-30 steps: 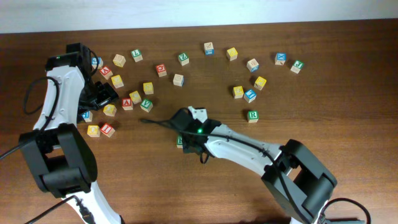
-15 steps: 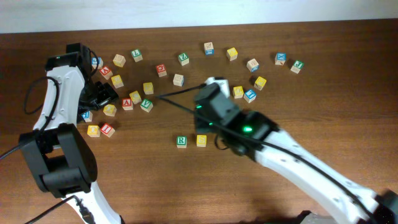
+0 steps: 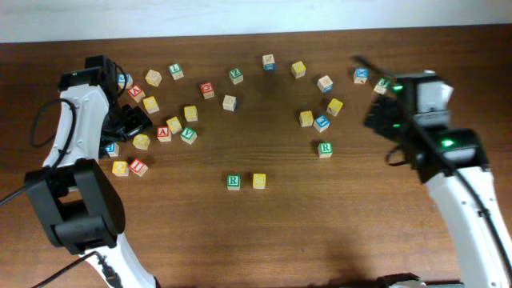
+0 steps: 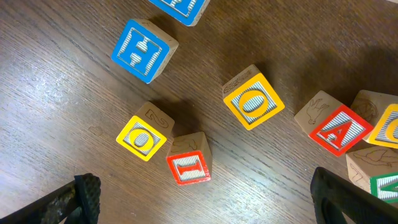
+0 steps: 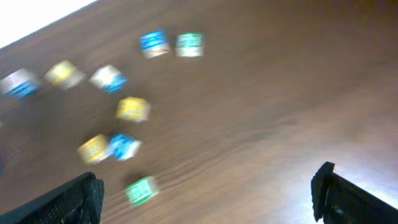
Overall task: Spell out RSS
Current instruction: 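Open the right gripper and retract the right arm rightward, then move the left gripper toward the upper-left blocks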
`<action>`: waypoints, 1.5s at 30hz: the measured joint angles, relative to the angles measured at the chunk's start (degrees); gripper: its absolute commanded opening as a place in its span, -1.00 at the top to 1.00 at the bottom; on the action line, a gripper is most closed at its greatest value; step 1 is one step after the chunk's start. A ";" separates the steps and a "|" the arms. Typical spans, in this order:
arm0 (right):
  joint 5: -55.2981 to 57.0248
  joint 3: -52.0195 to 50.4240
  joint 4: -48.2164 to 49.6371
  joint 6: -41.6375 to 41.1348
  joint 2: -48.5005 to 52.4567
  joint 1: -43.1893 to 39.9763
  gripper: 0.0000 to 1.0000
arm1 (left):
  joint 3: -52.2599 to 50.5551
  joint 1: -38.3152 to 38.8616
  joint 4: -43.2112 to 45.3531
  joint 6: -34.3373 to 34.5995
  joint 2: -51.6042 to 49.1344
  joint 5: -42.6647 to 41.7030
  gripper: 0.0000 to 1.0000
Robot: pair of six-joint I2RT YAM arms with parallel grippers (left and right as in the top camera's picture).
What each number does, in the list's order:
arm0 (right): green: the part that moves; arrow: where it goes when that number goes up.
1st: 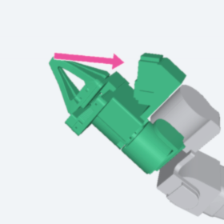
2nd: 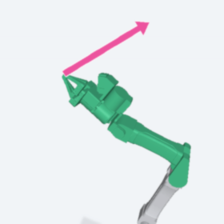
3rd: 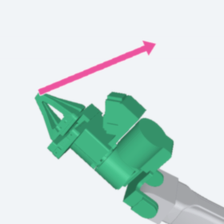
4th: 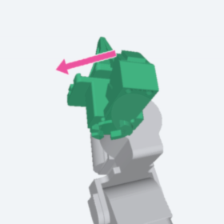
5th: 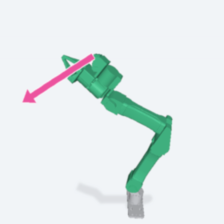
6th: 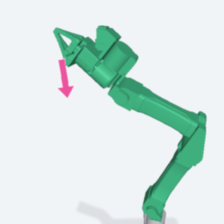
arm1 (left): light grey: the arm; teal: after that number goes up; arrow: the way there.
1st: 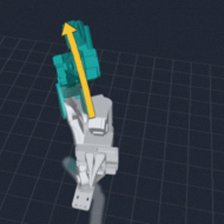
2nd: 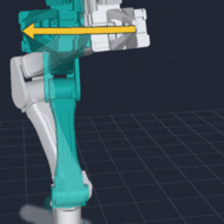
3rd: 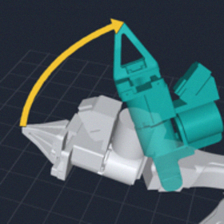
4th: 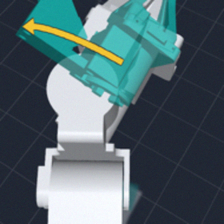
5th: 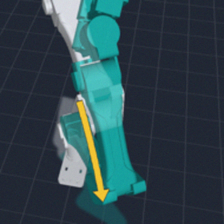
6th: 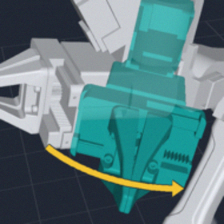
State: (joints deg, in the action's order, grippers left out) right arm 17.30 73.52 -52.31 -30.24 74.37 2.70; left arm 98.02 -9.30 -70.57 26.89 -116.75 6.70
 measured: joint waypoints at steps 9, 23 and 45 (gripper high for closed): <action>0.50 0.02 -3.50 0.28 0.37 -15.08 -0.97 | 0.00 0.00 0.00 0.00 0.00 0.02 -0.98; 0.90 0.02 -5.20 0.26 0.48 -25.03 -0.97 | 0.00 0.00 0.61 0.00 0.00 0.00 -0.98; 0.87 0.02 -5.35 0.24 0.48 -25.03 -0.97 | 17.14 8.81 -0.87 -15.28 7.10 -22.23 -0.83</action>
State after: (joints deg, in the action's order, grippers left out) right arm 18.17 73.54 -57.67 -30.00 74.85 -22.33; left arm 115.15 -0.49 -71.44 11.62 -109.65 -15.53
